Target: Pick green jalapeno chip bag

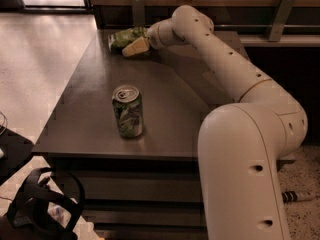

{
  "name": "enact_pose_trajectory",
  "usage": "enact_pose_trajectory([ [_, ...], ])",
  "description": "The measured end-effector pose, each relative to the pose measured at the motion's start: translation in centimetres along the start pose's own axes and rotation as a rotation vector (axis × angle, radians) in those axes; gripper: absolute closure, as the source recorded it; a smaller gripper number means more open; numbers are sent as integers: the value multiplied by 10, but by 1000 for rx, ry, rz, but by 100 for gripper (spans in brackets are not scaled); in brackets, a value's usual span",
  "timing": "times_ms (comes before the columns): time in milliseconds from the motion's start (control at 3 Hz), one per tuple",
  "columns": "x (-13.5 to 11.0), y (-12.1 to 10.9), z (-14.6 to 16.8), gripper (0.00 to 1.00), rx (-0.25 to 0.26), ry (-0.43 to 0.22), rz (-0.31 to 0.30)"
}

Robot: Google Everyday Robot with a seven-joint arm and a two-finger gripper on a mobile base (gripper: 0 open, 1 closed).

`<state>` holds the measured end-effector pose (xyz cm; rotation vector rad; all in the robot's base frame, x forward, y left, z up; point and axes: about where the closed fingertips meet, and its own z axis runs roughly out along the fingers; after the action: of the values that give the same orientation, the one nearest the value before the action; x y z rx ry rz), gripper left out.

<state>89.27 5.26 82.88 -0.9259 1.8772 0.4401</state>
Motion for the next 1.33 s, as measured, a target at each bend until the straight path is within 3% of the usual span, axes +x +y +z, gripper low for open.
enact_pose_trajectory([
  [333, -1, 9, 12, 18, -12, -20, 19],
  [1333, 2, 15, 20, 87, -24, -13, 19],
])
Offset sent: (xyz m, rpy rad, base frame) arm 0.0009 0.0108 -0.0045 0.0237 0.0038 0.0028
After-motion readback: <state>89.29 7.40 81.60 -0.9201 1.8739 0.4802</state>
